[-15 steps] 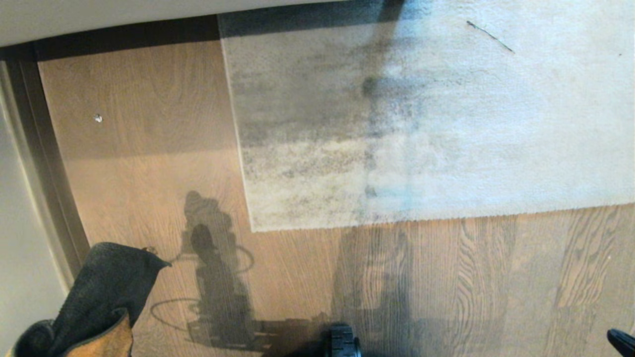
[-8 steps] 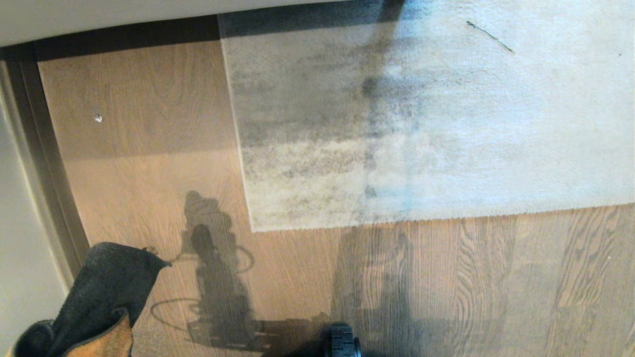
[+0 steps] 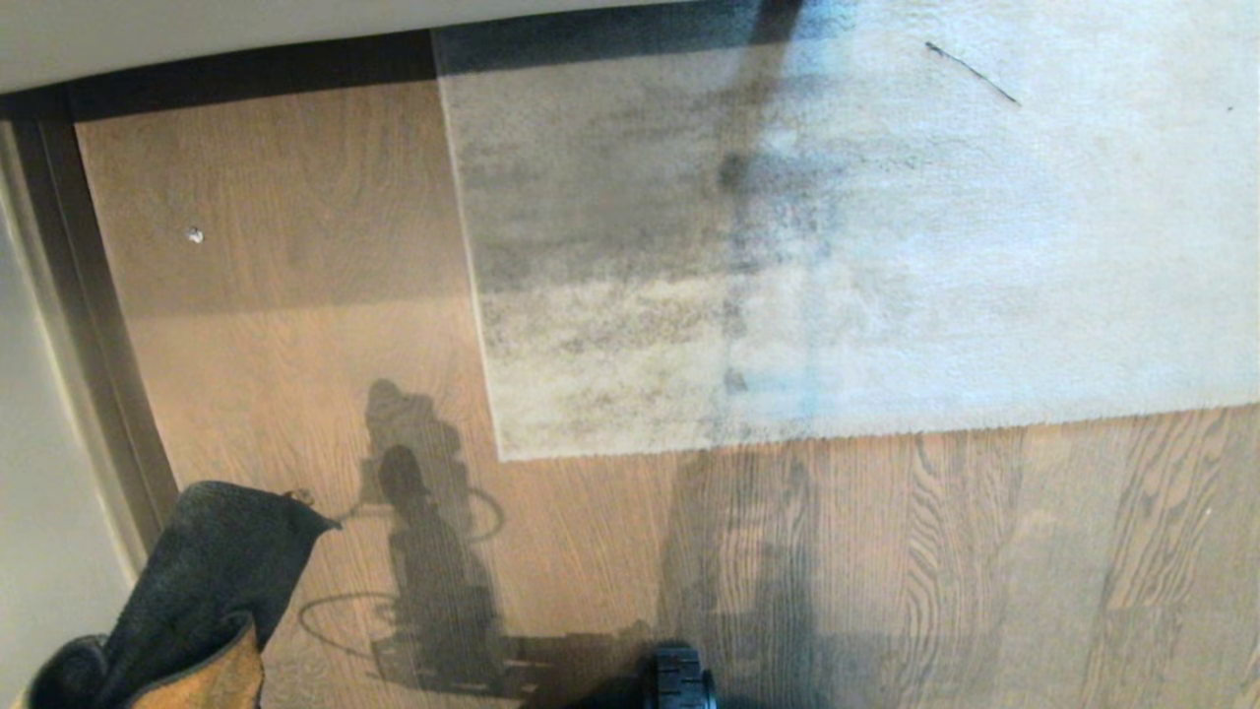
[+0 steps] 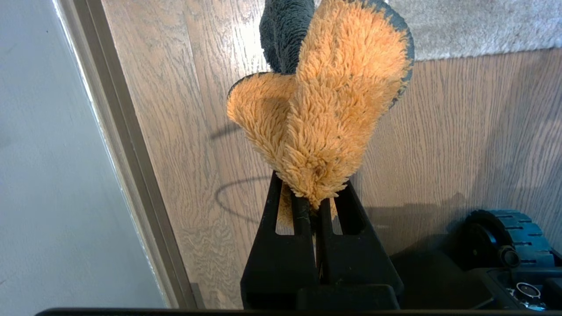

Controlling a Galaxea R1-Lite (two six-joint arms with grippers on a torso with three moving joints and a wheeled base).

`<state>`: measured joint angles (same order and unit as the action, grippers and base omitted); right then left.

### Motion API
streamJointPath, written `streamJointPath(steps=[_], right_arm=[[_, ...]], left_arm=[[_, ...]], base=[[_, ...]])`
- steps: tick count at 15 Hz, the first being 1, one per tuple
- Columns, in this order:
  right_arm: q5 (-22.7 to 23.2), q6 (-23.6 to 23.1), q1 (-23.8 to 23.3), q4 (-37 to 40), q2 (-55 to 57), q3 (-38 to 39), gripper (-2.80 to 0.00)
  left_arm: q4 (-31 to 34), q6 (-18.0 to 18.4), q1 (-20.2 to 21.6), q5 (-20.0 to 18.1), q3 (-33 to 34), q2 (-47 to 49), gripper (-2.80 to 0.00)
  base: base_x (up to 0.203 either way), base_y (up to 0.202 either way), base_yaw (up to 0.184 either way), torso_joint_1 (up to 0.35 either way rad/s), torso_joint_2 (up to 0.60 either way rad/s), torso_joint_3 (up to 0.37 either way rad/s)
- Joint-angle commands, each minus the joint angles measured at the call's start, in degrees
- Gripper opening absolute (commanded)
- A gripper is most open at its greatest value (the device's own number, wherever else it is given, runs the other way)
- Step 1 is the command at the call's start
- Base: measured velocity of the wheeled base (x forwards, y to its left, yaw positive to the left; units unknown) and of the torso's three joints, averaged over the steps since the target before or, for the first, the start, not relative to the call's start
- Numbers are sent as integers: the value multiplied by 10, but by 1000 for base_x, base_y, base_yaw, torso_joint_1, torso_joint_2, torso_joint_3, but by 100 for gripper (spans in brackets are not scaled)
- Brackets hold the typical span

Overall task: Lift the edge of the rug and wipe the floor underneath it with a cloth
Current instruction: Put down the rag

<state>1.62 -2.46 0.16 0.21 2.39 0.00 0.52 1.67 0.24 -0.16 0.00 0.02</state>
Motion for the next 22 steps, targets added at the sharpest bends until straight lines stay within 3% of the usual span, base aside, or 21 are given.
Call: streamJointPath(steps=[1,19,22], right_arm=[[0,0,0,-1,-24,0,-280],[0,3,0,0,-24,0,-280],[0,3,0,0,-23,0,-280]], left_arm=[[0,0,0,0,0,0,-280],[0,0,0,0,0,0,-280],[-1,15,0,-7,0,0,-280]], base=[[0,0,0,0,0,0],[0,0,0,0,0,0],[0,0,0,0,0,0]])
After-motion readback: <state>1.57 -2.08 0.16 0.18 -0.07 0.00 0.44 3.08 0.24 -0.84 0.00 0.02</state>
